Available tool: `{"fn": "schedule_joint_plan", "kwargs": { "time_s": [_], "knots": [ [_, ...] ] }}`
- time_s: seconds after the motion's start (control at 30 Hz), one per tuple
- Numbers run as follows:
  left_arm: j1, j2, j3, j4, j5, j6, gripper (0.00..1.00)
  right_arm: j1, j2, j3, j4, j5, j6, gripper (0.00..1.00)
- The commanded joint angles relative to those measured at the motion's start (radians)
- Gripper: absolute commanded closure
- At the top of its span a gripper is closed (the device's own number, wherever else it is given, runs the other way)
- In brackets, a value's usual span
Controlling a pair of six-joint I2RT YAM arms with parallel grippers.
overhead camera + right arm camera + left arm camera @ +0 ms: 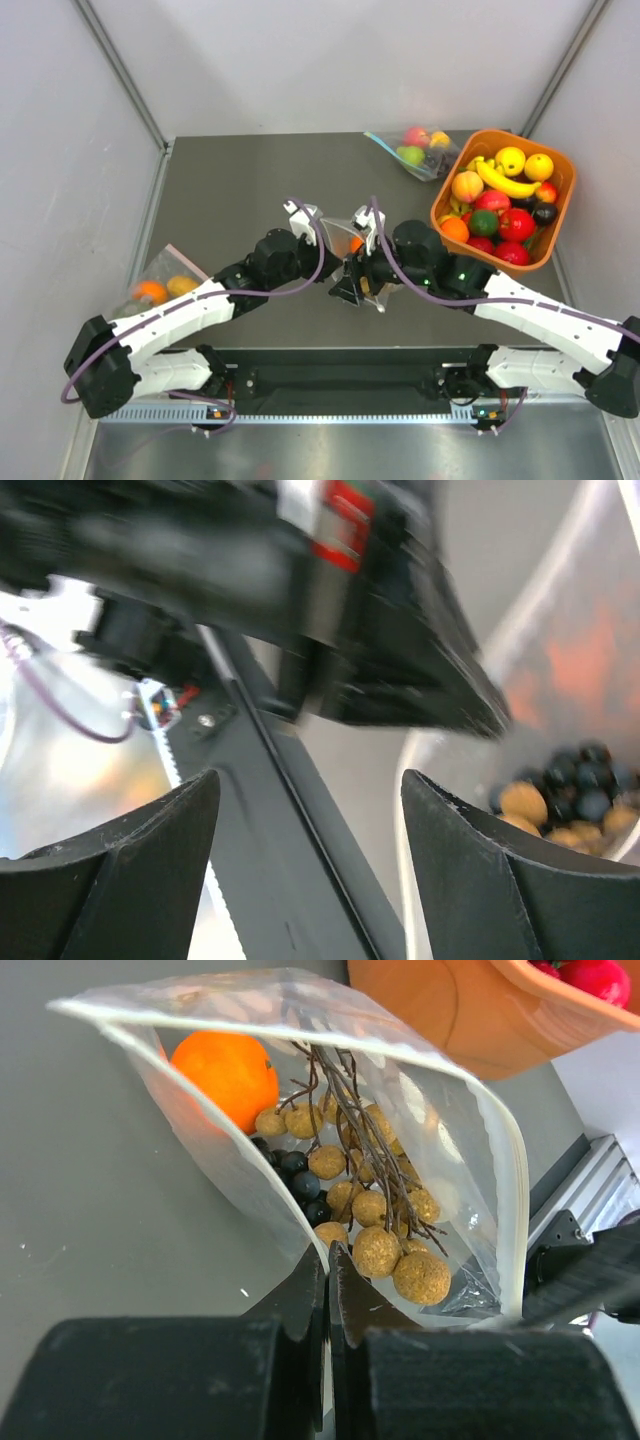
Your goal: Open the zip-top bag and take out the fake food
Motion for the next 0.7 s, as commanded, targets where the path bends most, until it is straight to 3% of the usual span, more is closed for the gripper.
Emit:
{"fn": "schedule_joint_plan", "kwargs": {
  "time_s": [0.0,0.67],
  "knots": [
    [-0.006,-0.045,0.031,0.060,-0.001,0.007,1.00,-0.026,0.006,-0.025,-0.026,0.088,0.039,0.27],
    [-0.015,-0.031,0.013,0.097,0.043,0.010,1.00,-0.052,0.076,0.004,-0.193,0.576,-0.009,0.25]
  ]
}}
